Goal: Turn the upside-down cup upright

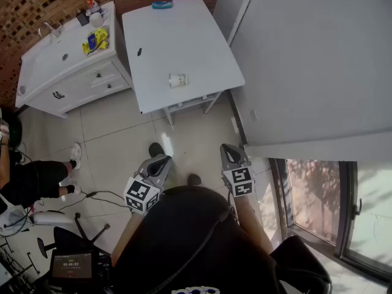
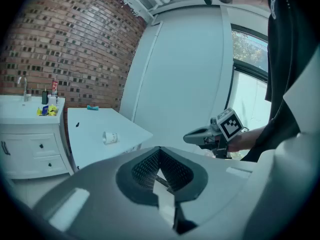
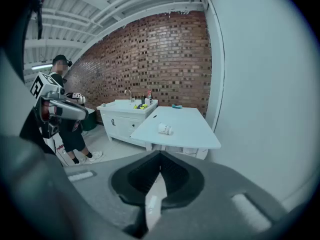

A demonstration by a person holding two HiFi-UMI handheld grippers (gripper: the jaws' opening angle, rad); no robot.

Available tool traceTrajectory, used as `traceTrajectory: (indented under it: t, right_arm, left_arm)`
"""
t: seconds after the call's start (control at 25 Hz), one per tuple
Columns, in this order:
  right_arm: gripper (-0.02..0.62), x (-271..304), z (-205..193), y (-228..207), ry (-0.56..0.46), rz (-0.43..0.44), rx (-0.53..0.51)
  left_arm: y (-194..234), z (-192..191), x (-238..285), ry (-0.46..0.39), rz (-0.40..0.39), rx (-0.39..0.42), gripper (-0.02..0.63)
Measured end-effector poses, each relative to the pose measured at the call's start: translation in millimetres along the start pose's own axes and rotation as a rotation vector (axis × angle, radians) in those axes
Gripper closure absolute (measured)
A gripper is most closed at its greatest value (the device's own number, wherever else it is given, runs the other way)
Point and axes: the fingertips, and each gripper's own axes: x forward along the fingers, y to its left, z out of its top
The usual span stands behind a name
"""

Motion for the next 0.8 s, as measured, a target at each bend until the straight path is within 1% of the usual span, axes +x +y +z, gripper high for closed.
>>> traceTrajectory:
  t: [0.08,0.16,0.24,0.32,0.4,0.52,0.68,0.8]
  right_arm:
    - [0.603,18,11,4,0.02,-0.01,0.023]
    - [0.601,38,25,12,0.029,-0.014,0.032]
    - [0.603,60,45,21,0.031,-0.011,0.024]
    - [0.602,81,65,33,0.032,-0.004,0.008]
    - [0.603,98,81,46,0.038,0.008,-0.006]
    - [0.602,121,95,63,0.064,0.028,-0.029]
    - [0.602,141,98,77,0.103,0.033,-0.036]
    - [0.602,150,99,86,0.127,0.031,-0.029]
  left_arm:
    - [34,20,-5,-0.043,0.01,-0.043,0.592]
    - [71,35,-11,-0.069,0.031,-0.074,0.592]
    - [108,44,-14,-0.071,0.059,-0.09,0.592]
    - [138,50,-18,-0.071,0.072,-0.104,0.592]
    - [161,56,-22,-0.072,0.067,-0.118,0.592]
    - [192,63,-26,-0.067,0.061,-0.128,0.592]
    - [229,64,-29,-0.06,0.06,-0.144,0.592]
    - [248,62,-35,-0.052,0.067,-0.157,0.592]
